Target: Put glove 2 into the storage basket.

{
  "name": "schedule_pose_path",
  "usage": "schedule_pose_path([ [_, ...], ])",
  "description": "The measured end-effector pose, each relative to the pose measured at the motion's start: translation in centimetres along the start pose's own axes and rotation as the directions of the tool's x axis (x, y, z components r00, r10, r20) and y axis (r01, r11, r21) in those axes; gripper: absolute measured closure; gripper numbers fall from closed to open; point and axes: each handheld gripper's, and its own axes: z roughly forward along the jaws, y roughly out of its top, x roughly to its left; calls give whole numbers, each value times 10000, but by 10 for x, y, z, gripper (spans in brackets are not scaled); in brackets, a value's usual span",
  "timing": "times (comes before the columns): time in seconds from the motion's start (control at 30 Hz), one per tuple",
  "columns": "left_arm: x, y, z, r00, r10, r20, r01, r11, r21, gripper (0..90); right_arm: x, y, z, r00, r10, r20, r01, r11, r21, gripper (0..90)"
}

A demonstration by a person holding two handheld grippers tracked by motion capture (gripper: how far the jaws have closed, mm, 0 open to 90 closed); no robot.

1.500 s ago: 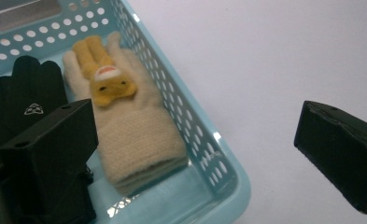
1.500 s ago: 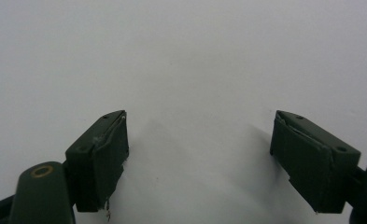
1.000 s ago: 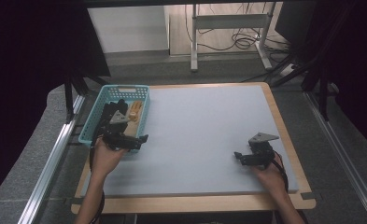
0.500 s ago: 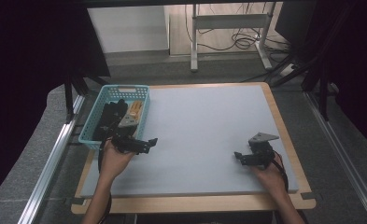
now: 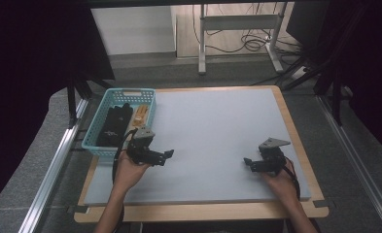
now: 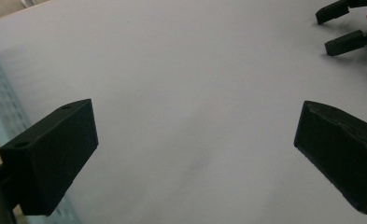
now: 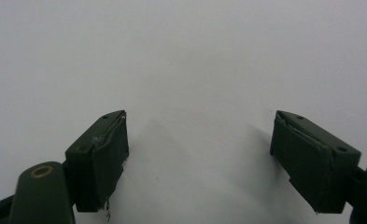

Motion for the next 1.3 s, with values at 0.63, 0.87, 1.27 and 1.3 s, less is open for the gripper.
schedule_pose_path([
  [0.63,-31,3,20,9947,491,901,-467,9985,-286,1,0,0,0,10000,0,0,0,10000,0,189],
  [0.87,-44,3,31,9906,703,1171,-671,9973,-308,0,0,0,0,10000,1,0,-1,10000,0,189],
  [1.27,-57,-8,53,9845,953,1473,-960,9954,-22,0,0,0,0,10000,-5,0,5,10000,-3,189],
  [1.3,-58,-10,55,9841,967,1492,-977,9952,-5,0,0,0,0,10000,-1,-1,1,10000,-1,189],
])
